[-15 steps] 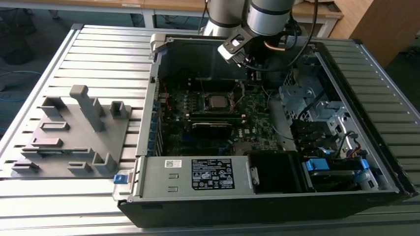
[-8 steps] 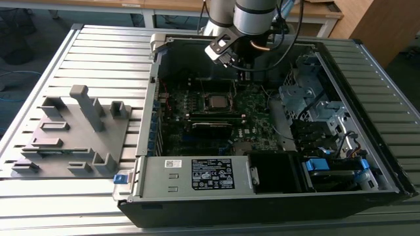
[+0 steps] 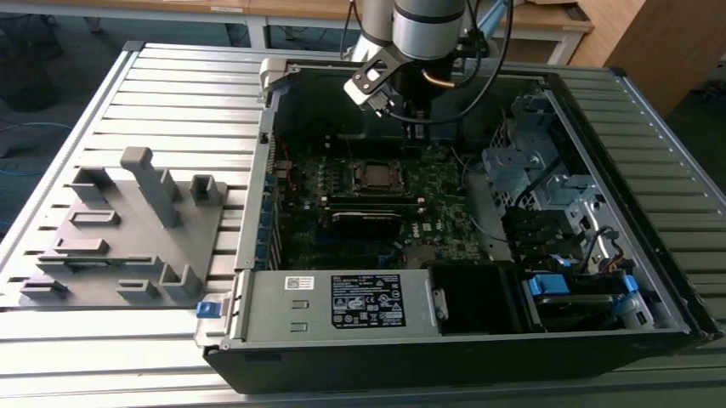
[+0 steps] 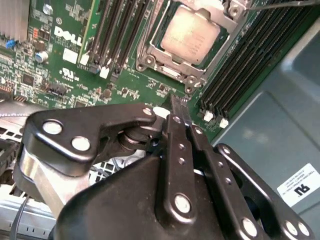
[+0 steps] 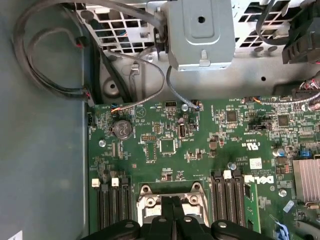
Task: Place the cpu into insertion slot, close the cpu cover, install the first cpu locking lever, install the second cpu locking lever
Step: 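Close the cpu cover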
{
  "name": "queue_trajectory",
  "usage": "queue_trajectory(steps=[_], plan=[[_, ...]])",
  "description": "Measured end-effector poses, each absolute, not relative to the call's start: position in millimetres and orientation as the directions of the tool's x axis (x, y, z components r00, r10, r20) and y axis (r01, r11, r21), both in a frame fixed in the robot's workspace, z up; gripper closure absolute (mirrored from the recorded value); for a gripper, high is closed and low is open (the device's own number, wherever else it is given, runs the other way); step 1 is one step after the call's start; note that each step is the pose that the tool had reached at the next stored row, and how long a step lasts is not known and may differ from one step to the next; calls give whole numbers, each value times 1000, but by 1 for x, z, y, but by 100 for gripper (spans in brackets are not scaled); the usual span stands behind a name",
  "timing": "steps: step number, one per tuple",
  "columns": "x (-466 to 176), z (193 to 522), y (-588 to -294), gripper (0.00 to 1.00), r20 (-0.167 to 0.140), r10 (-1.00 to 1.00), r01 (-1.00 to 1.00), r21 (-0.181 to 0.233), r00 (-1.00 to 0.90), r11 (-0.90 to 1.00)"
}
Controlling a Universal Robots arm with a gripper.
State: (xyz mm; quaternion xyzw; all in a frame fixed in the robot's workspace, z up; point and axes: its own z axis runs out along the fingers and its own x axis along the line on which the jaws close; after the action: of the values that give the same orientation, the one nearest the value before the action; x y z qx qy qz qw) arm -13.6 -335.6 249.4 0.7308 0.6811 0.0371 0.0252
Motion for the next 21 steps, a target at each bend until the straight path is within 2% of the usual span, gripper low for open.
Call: queue_trajectory(steps=[4, 13, 21], plan=[[-14, 249, -336, 90, 20, 997, 994, 81, 70, -71], [-14, 245, -336, 90, 12, 997, 997, -10, 71, -71], [-14, 245, -336, 90, 12, 998, 998, -13, 63, -63]])
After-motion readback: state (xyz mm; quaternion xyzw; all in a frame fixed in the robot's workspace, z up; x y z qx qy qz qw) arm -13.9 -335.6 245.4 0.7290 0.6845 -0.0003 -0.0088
